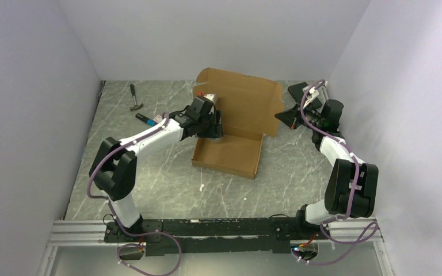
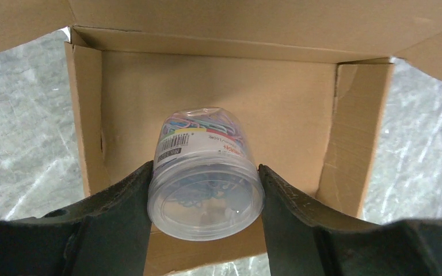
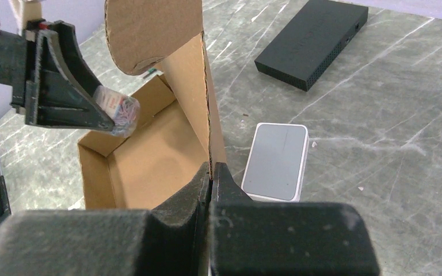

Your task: Fold the paper box

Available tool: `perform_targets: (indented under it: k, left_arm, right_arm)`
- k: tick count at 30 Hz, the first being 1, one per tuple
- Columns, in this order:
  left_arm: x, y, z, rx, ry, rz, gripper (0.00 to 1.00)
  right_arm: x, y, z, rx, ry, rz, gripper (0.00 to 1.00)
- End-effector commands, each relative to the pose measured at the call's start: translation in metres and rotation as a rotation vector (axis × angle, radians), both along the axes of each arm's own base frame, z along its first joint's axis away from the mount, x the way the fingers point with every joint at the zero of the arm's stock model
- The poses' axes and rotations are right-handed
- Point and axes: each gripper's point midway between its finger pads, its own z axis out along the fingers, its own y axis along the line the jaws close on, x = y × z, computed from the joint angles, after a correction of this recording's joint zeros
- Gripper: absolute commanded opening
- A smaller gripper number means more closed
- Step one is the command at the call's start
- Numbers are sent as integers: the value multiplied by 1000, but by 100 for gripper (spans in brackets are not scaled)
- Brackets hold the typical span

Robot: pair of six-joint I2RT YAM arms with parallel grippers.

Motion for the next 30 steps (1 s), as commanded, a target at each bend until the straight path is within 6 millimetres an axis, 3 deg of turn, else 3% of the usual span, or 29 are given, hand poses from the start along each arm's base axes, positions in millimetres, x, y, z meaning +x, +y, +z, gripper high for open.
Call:
perform_targets:
  k: [1,10,18,30]
  left_arm:
    - [13,3,-2,86,-29,36,8]
    - [29,4,-21,179,-40,37,13]
    - [40,8,-34,255,-40,42,28]
    - [40,7,-13,245,-76,8,59]
  right_arm:
    - [4,1,13,-14,-67,11,0]
    - [4,1,12,-13,-62,11,0]
    - [4,1,12,-12,-64,12,0]
    - [4,2,12,-12,-63,15,0]
